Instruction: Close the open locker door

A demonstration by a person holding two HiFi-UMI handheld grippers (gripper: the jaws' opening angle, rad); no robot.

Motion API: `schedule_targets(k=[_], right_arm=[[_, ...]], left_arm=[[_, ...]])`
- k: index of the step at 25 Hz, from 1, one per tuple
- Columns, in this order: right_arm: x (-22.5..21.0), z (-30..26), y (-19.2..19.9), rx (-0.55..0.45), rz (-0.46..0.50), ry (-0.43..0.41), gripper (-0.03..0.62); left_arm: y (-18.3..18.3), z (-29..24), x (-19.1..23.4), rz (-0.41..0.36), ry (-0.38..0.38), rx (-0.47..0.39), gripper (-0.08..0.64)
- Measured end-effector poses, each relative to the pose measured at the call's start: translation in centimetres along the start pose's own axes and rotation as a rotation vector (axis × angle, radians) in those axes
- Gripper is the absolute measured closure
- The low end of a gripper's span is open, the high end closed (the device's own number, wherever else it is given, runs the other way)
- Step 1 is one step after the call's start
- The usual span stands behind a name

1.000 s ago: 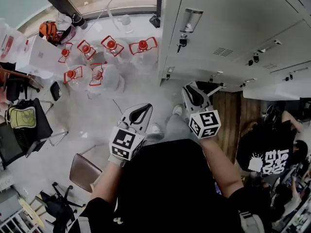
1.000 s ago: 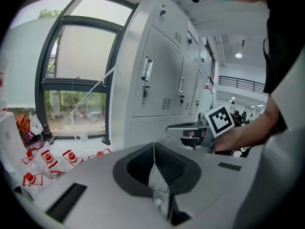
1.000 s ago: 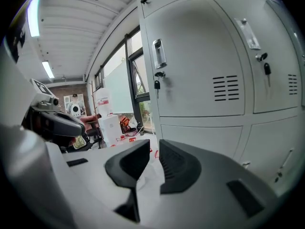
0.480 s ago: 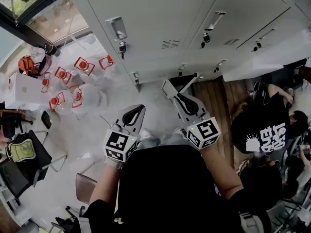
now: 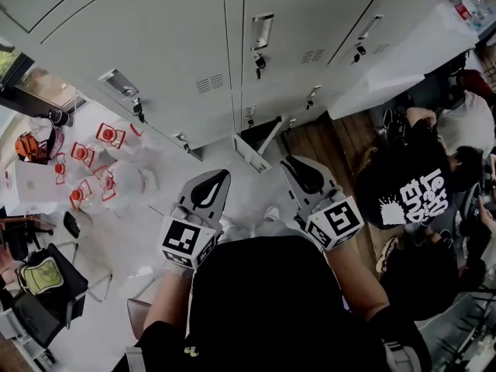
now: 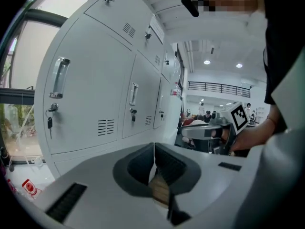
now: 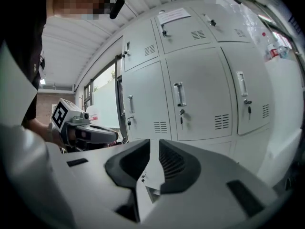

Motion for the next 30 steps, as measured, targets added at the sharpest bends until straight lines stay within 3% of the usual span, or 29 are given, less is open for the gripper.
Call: schedule_targets(k=[13, 30], right_arm=[[-1.2, 4.5, -3.5, -0.077, 0.016, 0.064, 0.517], [0.3, 3.3, -4.1, -0.067, 0.062, 0.047, 0.517]], left_arm=[[-4.2, -1.1, -2.7, -0.028, 0.06, -0.081, 0.537], [-4.5, -0.2, -2.4, -0.042, 0.065, -0.095, 0.537]])
Point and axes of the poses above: the fingertips, and each gripper's own axes: z backward along the fingers, x to its left, y out of its underside, the point moved 4 cm from there along z, backward along the fingers, and after that the axes turned 4 degrees about -y, right-handed, at the moved point
